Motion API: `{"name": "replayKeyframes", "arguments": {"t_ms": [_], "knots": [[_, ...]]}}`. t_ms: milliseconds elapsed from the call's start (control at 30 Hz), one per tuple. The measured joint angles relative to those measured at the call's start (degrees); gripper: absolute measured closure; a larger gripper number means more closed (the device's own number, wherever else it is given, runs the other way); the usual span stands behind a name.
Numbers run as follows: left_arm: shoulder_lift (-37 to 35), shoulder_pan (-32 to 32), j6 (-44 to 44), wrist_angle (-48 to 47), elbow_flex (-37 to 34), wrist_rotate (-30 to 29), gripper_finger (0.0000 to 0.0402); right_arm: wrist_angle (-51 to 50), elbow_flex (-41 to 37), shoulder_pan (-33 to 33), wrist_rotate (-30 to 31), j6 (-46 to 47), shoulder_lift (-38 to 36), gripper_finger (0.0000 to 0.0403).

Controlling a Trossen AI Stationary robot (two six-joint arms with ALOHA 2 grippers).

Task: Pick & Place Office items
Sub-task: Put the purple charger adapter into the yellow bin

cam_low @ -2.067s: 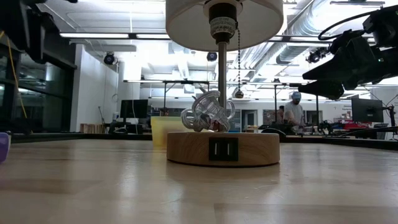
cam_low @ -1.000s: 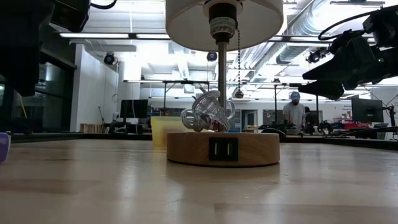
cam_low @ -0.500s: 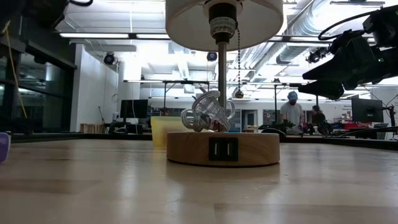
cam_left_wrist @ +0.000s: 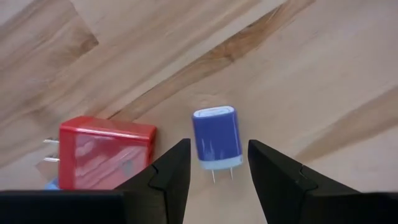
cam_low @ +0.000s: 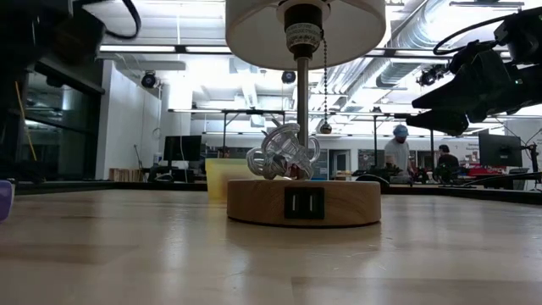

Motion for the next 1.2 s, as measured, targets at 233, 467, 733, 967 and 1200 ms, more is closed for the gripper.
{"name": "replayKeyframes", "arguments": {"t_ms": [233,467,733,967,1200], "knots": [[2.1,1.5,1.0,1.0,0.0,2.0,0.0248,0.0,0.0,0.0,0.0,0.0,0.0,0.0078],[4.1,1.6,1.0,2.3,0.0,2.2,0.0248,0.0,0.0,0.0,0.0,0.0,0.0,0.0078],[5.1,1.6,0.5,3.2,0.0,2.4,0.0248,0.0,0.0,0.0,0.0,0.0,0.0,0.0078],[5.1,1.6,0.4,3.3,0.0,2.4,0.0248,0.0,0.0,0.0,0.0,0.0,0.0,0.0078],[5.1,1.6,0.4,3.3,0.0,3.4,0.0259,0.0,0.0,0.0,0.0,0.0,0.0,0.0078]]}}
